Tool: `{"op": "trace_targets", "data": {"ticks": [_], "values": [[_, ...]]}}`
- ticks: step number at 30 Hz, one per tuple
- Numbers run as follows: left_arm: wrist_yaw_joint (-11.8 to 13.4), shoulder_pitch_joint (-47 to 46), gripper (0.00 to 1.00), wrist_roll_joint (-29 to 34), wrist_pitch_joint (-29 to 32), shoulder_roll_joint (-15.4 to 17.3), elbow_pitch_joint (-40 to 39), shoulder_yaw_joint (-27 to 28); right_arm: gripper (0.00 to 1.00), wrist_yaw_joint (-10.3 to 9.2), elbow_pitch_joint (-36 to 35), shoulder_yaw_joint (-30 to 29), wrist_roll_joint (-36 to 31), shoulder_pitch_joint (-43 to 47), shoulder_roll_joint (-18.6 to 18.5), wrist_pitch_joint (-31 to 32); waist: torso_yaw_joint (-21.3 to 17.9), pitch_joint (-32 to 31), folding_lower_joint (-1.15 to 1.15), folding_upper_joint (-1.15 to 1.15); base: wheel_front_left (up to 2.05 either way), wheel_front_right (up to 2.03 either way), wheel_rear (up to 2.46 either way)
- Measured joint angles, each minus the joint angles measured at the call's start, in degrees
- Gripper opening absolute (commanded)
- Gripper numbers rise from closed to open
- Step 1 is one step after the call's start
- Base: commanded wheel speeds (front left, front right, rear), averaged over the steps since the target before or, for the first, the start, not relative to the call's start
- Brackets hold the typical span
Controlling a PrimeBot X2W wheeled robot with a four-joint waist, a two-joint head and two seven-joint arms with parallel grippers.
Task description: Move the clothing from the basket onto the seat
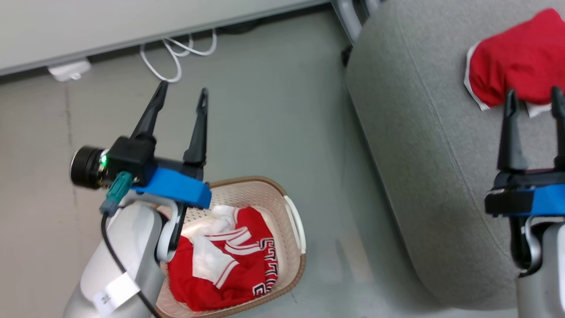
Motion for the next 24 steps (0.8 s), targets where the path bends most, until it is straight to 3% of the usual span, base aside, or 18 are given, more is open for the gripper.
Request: {"op": "trace_targets", "data": {"ticks": [8, 24], "values": [[-1.36, 9.55, 1.0, 2.05, -0.05, -2.45, -0.83, 8.36, 1.0, 0.0, -1.24, 5.89, 0.37, 6.12, 1.65, -0.01, 4.88, -6.5, 0.0, 0.0, 0.0, 0.0, 0.0], [-5.1, 23.15, 1.0, 7.51, -0.05, -7.26, -2.54, 17.9, 1.0, 0.0, 1.76, 8.44, 0.68, 16.68, 3.34, -0.01, 12.99, -17.87, 0.0, 0.0, 0.0, 0.0, 0.0]]}}
